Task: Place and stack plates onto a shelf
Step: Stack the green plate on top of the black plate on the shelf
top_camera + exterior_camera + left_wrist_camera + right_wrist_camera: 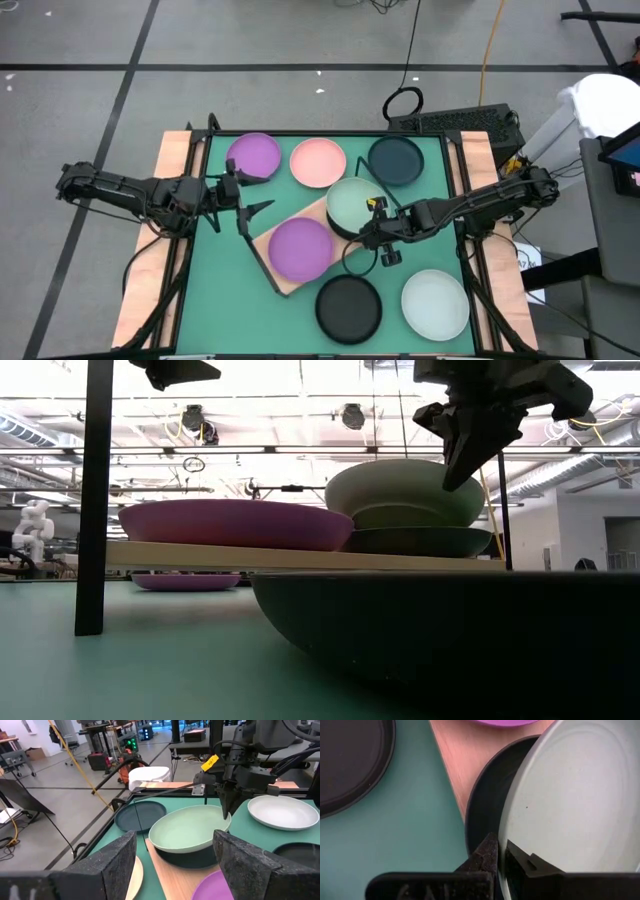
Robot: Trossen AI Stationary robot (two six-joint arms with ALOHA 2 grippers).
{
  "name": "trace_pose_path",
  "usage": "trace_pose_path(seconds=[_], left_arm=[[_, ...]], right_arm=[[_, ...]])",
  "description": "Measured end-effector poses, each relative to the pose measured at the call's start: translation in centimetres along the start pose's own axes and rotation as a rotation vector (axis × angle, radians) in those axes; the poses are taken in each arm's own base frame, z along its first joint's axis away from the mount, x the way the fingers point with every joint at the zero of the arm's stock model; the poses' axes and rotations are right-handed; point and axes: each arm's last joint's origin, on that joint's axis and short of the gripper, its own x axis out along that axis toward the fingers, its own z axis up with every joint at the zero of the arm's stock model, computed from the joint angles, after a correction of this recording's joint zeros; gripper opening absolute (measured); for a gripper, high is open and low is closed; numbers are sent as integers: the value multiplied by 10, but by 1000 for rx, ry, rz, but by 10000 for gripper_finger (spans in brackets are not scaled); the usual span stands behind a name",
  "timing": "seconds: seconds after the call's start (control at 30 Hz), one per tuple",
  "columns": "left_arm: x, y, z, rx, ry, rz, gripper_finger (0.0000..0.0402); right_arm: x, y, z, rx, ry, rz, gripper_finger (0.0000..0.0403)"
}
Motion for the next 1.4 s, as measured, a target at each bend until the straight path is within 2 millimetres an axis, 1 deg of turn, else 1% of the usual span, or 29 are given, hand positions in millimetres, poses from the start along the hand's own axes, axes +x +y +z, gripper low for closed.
trace_pose_path(seconds=[0.1, 0.23, 0.47, 0.63, 0.83, 1.03, 1.2, 1.3, 1.4], left_arm=[[0, 0, 0, 1, 1, 0, 269], [0, 0, 0, 1, 2, -1, 269], [0, 0, -1, 5, 10, -1, 269], [0, 0, -2, 8, 16, -1, 269], [0, 0, -2, 11, 23, -1, 269], [0, 0, -2, 11, 23, -1, 269], [0, 0, -3, 15, 30, -1, 269], [0, 0, -3, 14, 29, -1, 269], [0, 0, -3, 14, 29, -1, 269]], right_arm=[[0, 0, -1, -4, 7, 3, 4], [0, 2, -1, -24, 5, 54, 4], [0, 2, -1, -58, 4, 52, 4], [11, 5, -11, -103, 39, 52, 4], [19, 9, -19, -108, 61, 30, 4], [24, 10, -21, -124, 50, 30, 4], [25, 10, -18, -144, 16, 29, 4], [25, 10, -16, -157, -8, 26, 12], [25, 10, -14, -156, -30, 23, 37]])
